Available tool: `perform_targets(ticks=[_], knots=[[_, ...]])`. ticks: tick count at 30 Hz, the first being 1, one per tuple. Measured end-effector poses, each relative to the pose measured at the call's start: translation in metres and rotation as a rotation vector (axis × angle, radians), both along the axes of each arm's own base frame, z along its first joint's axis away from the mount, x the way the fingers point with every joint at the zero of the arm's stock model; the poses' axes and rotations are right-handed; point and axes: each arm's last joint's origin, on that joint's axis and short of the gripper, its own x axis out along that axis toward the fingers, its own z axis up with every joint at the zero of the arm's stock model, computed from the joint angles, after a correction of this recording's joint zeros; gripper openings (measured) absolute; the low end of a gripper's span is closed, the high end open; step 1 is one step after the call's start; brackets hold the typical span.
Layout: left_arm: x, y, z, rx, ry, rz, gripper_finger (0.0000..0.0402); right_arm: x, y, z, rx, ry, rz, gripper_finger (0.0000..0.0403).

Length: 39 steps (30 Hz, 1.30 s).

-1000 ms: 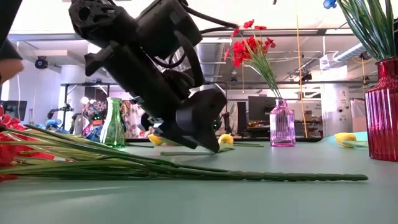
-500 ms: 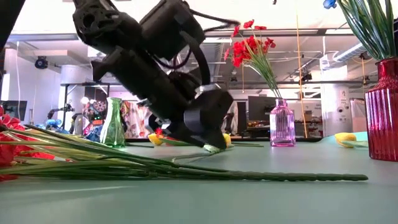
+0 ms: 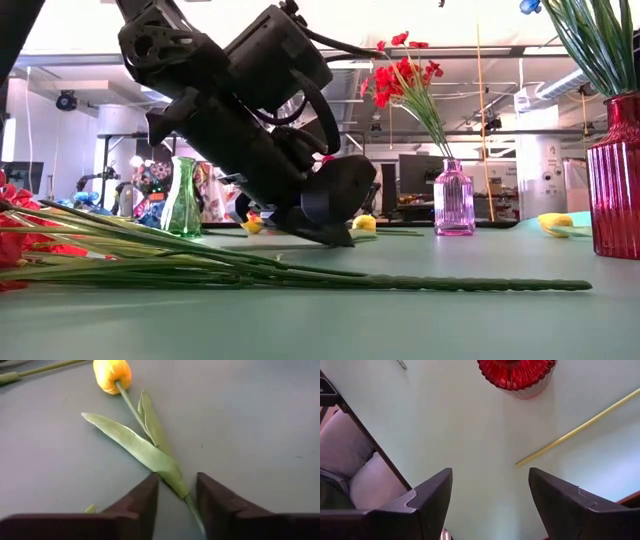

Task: Sort flowers into vase by color
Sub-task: Put the bottom left yellow tulip into the green vase

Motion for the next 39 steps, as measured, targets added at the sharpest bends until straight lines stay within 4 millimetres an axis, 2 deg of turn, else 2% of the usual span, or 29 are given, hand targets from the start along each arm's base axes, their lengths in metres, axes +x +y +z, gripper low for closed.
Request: perform_targets(ticks=[3,5,12,19,24,29,34,39], knots=[[0.0,0.0,0.0,-0.008,-0.007,0.008,0.0024,0.0,0.0,0.0,0.0,0.0,0.0,0.0253],[0.0,0.0,0.001,-0.011,-0.01,0.009,0.0007,0.0,0.0,0.0,0.0,0.0,0.0,0.0251],[-0.001,0.0,0.015,-0.014,-0.028,0.0,0.0001,0.0,0.0,0.0,-0.004,-0.003,0.007,0.0252],[-0.007,0.0,0.057,0.043,-0.093,-0.042,0.0,0.0,0.0,0.0,-0.007,-0.005,0.015,0.0255],[-0.03,0.006,0.082,0.048,-0.188,-0.06,0.0,0.0,0.0,0.0,-0.009,-0.006,0.022,0.025],[-0.065,0.013,0.102,-0.017,-0.381,-0.113,0.0,0.0,0.0,0.0,-0.02,-0.02,0.044,0.025],[-0.097,0.016,0.106,-0.114,-0.49,-0.196,0.0,0.001,0.0,0.0,-0.021,-0.03,0.041,0.0254],[-0.119,0.01,0.1,-0.232,-0.43,-0.367,0.0,0.001,0.001,0.001,-0.013,-0.037,0.041,0.025]])
